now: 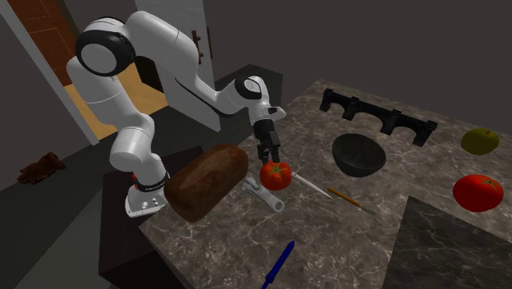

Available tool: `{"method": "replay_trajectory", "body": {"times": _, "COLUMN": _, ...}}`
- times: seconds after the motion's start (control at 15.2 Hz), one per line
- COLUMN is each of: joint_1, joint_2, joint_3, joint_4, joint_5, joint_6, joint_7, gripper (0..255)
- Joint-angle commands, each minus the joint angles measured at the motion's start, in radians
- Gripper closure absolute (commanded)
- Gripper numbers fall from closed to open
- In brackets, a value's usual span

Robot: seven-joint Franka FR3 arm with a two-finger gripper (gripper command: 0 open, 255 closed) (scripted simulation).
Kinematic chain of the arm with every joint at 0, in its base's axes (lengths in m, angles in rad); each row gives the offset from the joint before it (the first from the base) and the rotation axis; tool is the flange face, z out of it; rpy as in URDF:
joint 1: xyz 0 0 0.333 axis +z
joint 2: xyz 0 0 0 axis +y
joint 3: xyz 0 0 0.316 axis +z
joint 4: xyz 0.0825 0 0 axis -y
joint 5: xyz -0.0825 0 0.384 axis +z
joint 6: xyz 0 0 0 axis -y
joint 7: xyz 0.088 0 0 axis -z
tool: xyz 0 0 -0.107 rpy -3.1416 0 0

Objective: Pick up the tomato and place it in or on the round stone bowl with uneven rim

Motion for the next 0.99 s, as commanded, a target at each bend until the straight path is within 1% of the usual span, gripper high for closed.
{"method": "replay_trajectory", "body": {"times": 0.0, "joint_1": 0.000, "joint_2": 0.000, "joint_3": 0.000, "joint_4": 0.000, "joint_5": -0.001, "joint_6": 0.001, "joint_7": 0.000, "gripper": 0}}
{"method": "replay_trajectory", "body": {"times": 0.13, "joint_1": 0.000, "joint_2": 0.000, "joint_3": 0.000, "joint_4": 0.000, "joint_5": -0.001, "joint_6": 0.001, "joint_7": 0.000, "gripper": 0}}
{"method": "replay_trajectory", "body": {"times": 0.2, "joint_1": 0.000, "joint_2": 0.000, "joint_3": 0.000, "joint_4": 0.000, "joint_5": -0.001, "joint_6": 0.001, "joint_7": 0.000, "gripper": 255}}
{"method": "replay_trajectory", "body": {"times": 0.79, "joint_1": 0.000, "joint_2": 0.000, "joint_3": 0.000, "joint_4": 0.000, "joint_5": -0.001, "joint_6": 0.001, "joint_7": 0.000, "gripper": 255}}
{"method": "replay_trajectory", "body": {"times": 0.92, "joint_1": 0.001, "joint_2": -0.017, "joint_3": 0.000, "joint_4": 0.006, "joint_5": 0.008, "joint_6": -0.009, "joint_7": -0.023, "gripper": 255}}
